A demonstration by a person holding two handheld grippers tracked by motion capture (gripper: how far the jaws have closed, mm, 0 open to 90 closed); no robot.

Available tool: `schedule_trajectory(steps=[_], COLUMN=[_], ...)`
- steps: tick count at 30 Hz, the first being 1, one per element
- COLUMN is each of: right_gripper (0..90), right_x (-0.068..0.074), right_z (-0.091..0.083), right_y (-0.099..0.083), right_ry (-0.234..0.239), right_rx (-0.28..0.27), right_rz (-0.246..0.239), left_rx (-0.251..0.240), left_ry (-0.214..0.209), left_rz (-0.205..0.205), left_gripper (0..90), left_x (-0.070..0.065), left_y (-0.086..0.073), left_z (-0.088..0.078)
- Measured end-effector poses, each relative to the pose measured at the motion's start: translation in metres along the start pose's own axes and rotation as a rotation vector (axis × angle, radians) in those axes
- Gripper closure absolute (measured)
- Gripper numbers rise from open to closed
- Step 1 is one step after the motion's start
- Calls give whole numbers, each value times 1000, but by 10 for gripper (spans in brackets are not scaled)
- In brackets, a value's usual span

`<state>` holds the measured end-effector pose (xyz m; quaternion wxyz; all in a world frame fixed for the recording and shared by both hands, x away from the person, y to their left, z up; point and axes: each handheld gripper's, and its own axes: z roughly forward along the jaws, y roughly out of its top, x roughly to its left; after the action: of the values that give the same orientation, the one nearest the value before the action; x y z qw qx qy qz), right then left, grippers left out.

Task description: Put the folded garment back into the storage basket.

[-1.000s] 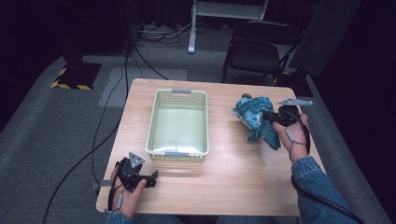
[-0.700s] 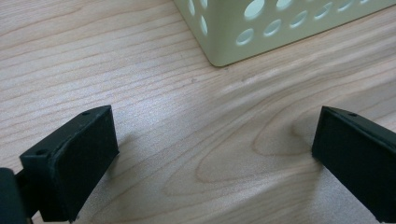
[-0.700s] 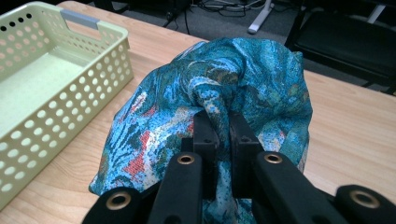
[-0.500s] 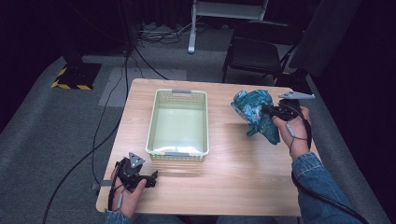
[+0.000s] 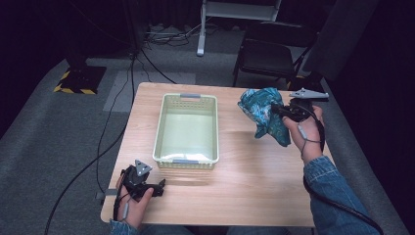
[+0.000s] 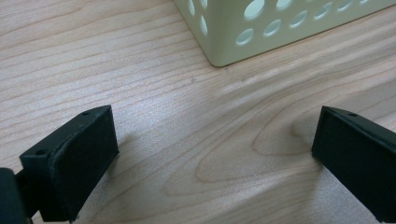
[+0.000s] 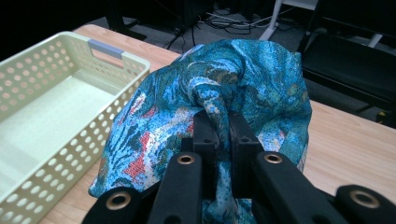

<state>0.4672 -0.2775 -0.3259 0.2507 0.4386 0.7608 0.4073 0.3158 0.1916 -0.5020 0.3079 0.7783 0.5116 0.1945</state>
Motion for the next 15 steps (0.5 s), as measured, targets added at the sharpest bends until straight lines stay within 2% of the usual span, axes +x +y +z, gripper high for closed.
schedule_trajectory(steps=[11, 12, 15], right_gripper=[841, 841, 841], right_x=[17, 23, 28], right_z=[0, 0, 1], right_y=[17, 22, 27], right_ry=[23, 33, 41], right_rx=[-24, -28, -30], right_rz=[-27, -34, -40], left_rx=[0, 0, 0], left_ry=[0, 0, 0], left_rz=[0, 0, 0], left_gripper=[2, 2, 2], left_x=[0, 0, 0], left_y=[0, 0, 0], left_z=[0, 0, 0])
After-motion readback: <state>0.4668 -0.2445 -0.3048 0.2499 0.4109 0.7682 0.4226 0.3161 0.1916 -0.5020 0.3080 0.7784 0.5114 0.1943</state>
